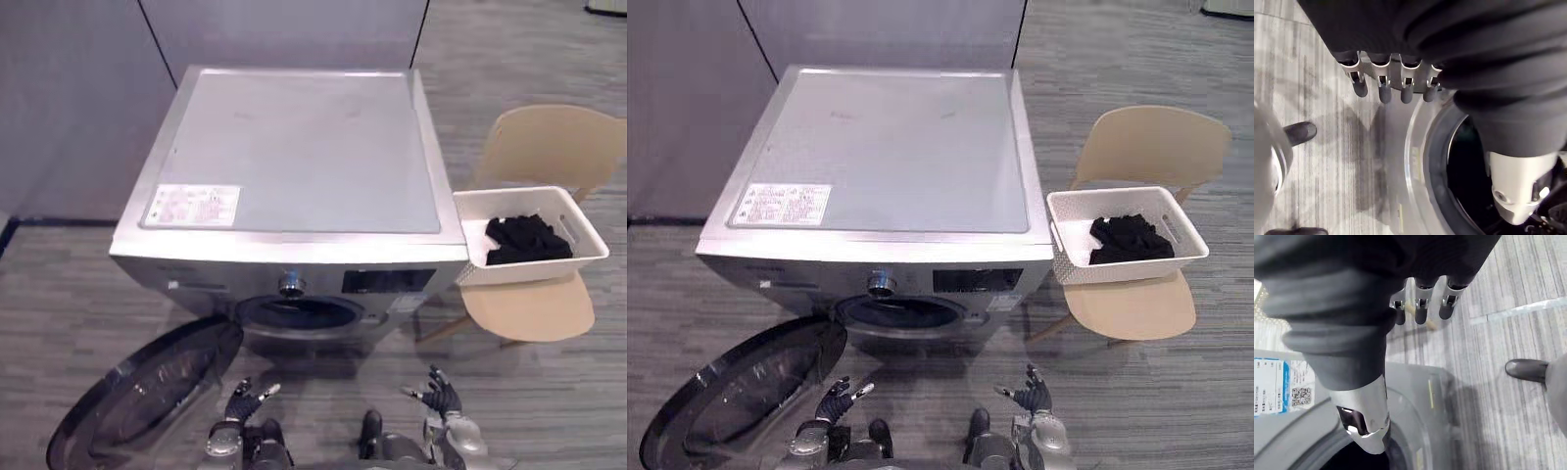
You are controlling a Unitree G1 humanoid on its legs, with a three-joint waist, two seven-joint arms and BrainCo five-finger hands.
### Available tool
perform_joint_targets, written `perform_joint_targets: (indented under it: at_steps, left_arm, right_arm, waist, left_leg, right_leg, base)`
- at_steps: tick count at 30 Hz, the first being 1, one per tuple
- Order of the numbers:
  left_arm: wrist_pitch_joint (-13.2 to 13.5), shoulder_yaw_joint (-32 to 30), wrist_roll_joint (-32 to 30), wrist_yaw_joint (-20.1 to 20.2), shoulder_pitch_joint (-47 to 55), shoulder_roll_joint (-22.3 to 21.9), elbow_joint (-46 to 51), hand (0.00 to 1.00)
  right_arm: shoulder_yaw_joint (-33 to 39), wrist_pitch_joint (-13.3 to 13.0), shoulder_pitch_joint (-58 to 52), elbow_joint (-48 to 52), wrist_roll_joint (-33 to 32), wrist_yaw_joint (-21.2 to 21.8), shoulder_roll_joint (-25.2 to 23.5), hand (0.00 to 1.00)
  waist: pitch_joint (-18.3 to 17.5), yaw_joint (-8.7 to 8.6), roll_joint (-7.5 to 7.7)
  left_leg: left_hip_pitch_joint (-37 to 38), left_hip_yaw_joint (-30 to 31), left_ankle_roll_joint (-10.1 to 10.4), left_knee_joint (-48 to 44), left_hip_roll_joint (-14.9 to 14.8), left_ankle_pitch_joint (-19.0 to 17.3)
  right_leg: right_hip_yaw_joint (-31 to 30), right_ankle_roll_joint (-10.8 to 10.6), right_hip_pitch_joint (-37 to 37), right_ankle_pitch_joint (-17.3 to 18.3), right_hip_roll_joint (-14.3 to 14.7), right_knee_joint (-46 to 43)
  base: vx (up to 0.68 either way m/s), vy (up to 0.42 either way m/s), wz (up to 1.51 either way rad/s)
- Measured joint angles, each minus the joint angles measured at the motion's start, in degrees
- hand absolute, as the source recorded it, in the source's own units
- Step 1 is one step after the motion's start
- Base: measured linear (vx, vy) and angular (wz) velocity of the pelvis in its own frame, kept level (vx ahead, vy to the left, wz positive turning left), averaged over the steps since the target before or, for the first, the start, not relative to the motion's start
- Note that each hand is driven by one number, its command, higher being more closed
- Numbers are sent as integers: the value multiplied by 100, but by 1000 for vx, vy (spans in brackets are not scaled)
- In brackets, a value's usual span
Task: Pick up the laundry basket with both hands and put the clothes into the washing machine.
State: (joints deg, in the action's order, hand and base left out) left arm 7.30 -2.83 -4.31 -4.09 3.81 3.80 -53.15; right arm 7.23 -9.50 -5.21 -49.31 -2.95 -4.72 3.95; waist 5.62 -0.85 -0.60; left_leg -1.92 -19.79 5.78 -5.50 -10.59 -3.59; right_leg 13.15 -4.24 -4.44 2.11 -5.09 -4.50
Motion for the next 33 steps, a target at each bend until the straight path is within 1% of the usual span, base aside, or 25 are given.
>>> perform_joint_targets:
  at_steps: [2, 6, 9, 11, 12, 13, 14, 15, 16, 17, 18, 19, 20, 21, 22, 23, 25, 26, 27, 28, 29, 30, 31, 32, 33]
  left_arm:
    - [9, 8, 1, -24, -56, -2, -51, 0]
    - [6, 233, -3, -98, -141, -36, -154, 0]
    - [-1, 357, -53, -103, -190, -46, -201, 0]
    - [-17, 573, -102, -114, -258, -57, -218, 0]
    - [-22, 682, -114, -118, -369, -3, -218, 0]
    - [-31, 729, -121, -116, -433, -6, -220, 0]
    - [-37, 774, -155, -114, -551, -63, -221, 0]
    - [-33, 816, -214, -103, -694, -76, -218, 0]
    - [-37, 864, -258, -101, -784, -28, -218, 0]
    - [-39, 895, -271, -101, -817, 24, -218, 0]
    - [-47, 889, -270, -104, -858, 24, -232, 0]
    - [-45, 887, -267, -100, -871, 37, -236, 0]
    - [-43, 826, -264, -99, -864, 98, -260, 0]
    - [-46, 749, -258, -98, -865, 113, -337, 0]
    - [-50, 712, -257, -100, -868, 122, -379, 0]
    - [-51, 674, -253, -99, -892, 161, -491, 0]
    - [-50, 527, -237, -94, -868, 148, -498, 0]
    - [-45, 418, -234, -95, -815, 125, -510, 0]
    - [-28, 354, -235, -87, -777, 69, -534, 0]
    - [-20, 326, -232, -86, -747, 42, -540, 0]
    - [-18, 314, -193, -87, -656, -16, -543, 0]
    - [1, 319, -120, -89, -567, -54, -527, 0]
    - [3, 313, -68, -94, -500, -73, -480, 0]
    - [13, 313, -24, -98, -377, -106, -325, 0]
    - [25, 313, -10, -98, -362, -116, -280, 0]
  right_arm:
    - [-9, -4, 68, -65, -2, 0, 4, 0]
    - [-7, -4, 117, -174, -48, -4, 82, 0]
    - [200, 2, 145, -426, -114, -13, 71, 0]
    - [252, 5, 262, -451, -294, -28, 96, 0]
    - [223, 6, 466, -425, -401, -58, 62, 0]
    - [227, 7, 500, -418, -437, -63, 64, 0]
    - [238, 7, 562, -417, -452, -94, 95, 0]
    - [247, 22, 607, -428, -495, -151, 106, 0]
    - [235, 49, 605, -414, -506, -158, 95, 0]
    - [222, 79, 557, -415, -510, -159, 69, 0]
    - [207, 93, 603, -446, -510, -167, 109, 0]
    - [197, 89, 617, -445, -509, -176, 113, 0]
    - [184, 90, 678, -443, -491, -186, 124, 0]
    - [186, 95, 669, -439, -449, -173, 138, 0]
    - [182, 97, 657, -438, -420, -168, 138, 0]
    - [119, 99, 601, -430, -415, -160, 128, 0]
    - [64, 109, 515, -432, -410, -139, 132, 0]
    - [0, 110, 489, -434, -411, -140, 120, 0]
    - [-134, 111, 531, -436, -407, -131, 124, 0]
    - [-192, 110, 568, -436, -408, -129, 123, 0]
    - [-314, 105, 586, -444, -410, -126, 105, 0]
    - [-356, 104, 551, -476, -411, -126, 97, 0]
    - [-385, 104, 540, -506, -410, -121, 87, 0]
    - [-382, 102, 541, -514, -410, -121, 49, 0]
    - [-382, 100, 549, -513, -410, -120, 41, 0]
  waist:
    - [-34, -1, -1]
    - [-93, -8, -79]
    - [-87, -51, -69]
    - [-69, -108, -62]
    - [27, -146, 65]
    - [63, -164, 60]
    - [106, -189, -37]
    - [175, -163, -164]
    - [170, -190, -134]
    - [148, -218, -62]
    - [153, -202, -99]
    - [156, -192, -127]
    - [156, -195, -120]
    - [161, -196, -161]
    - [157, -200, -206]
    - [160, -259, -242]
    - [161, -338, -238]
    - [202, -307, -348]
    - [260, -276, -408]
    - [301, -277, -406]
    - [384, -245, -360]
    - [422, -141, -297]
    - [437, -86, -269]
    - [488, 13, -225]
    - [507, 47, -213]
  left_leg:
    - [106, 3, 0, 19, 62, 0]
    - [235, 78, -1, 196, 165, 0]
    - [398, -90, -5, 273, 256, -7]
    - [375, -372, -58, 182, 298, -222]
    - [344, -909, -127, -72, 350, -519]
    - [322, -1197, -178, -106, 325, -613]
    - [343, -1598, -208, -93, 199, -653]
    - [403, -2104, -180, -128, -20, -673]
    - [525, -2543, -99, -221, -110, -682]
    - [621, -2934, -1, -325, -66, -727]
    - [765, -3438, 58, -426, -147, -774]
    - [823, -3599, 69, -459, -171, -764]
    - [1077, -3893, 107, -445, -149, -789]
    - [1298, -4067, 330, -482, -112, -935]
    - [1417, -4140, 443, -530, -156, -1011]
    - [1573, -4192, 574, -907, -312, -1115]
    - [1530, -3987, 555, -2161, -829, -1111]
    - [1204, -3239, -77, -3686, -1492, -834]
    - [722, -2331, -313, -4640, -1669, -1015]
    - [374, -1753, -232, -4997, -1591, -1112]
    - [-289, -723, -34, -5415, -1240, -1298]
    - [-683, -324, -59, -5391, -1017, -1370]
    - [-903, -162, -78, -5267, -917, -1380]
    - [-1356, 36, -96, -4737, -693, -1386]
    - [-1515, 94, -96, -4420, -610, -1384]
  right_leg:
    - [-145, -17, 81, -86, 10, 141]
    - [-442, -35, 129, -409, 27, 546]
    - [-946, -54, -4, -638, 34, 679]
    - [-1651, -117, -387, -842, 111, 651]
    - [-2298, -82, -740, -956, 205, 732]
    - [-2152, 39, -802, -853, 189, 807]
    - [-1546, 441, -872, -573, 173, 882]
    - [-361, 690, -1102, -576, 127, 557]
    - [770, 919, -1209, -417, 46, 114]
    - [1740, 1405, -1132, -42, -47, -102]
    - [2424, 1638, -1057, 51, -108, -89]
    - [2686, 1717, -1064, 130, -140, -181]
    - [3201, 1646, -1094, 75, -327, -488]
    - [3351, 1357, -1117, -6, -365, -796]
    - [3162, 1222, -1195, 72, -285, -956]
    - [2676, 1177, -1426, 342, -157, -1409]
    - [2195, 1155, -1516, 569, 125, -1637]
    - [1828, 1154, -1358, 674, 474, -1493]
    - [1525, 1211, -1202, 710, 740, -1352]
    - [1365, 1214, -1093, 711, 841, -1270]
    - [1044, 1217, -769, 707, 959, -1056]
    - [832, 1196, -486, 703, 998, -879]
    - [729, 1074, -332, 648, 1007, -760]
    - [558, 955, -9, 597, 1009, -446]
    - [511, 913, 98, 572, 1005, -305]
  base:
    - [37, 27, -33]
    - [-12, 23, -43]
    - [-91, 28, -86]
    - [-155, 28, -193]
    - [-150, 15, -234]
    - [-211, 5, -251]
    - [-176, -9, -205]
    - [-121, -15, -235]
    - [45, -11, -243]
    - [109, -28, -248]
    - [115, -39, -223]
    - [103, -97, -292]
    - [143, -142, -292]
    - [165, -143, -294]
    - [237, -146, -241]
    - [305, -139, -197]
    - [394, -169, -177]
    - [377, -149, -181]
    - [294, -100, -179]
    - [288, -89, -153]
    - [274, -39, -124]
    - [279, -20, -109]
    - [309, 7, -77]
    - [262, 21, -47]
    - [350, 42, -36]
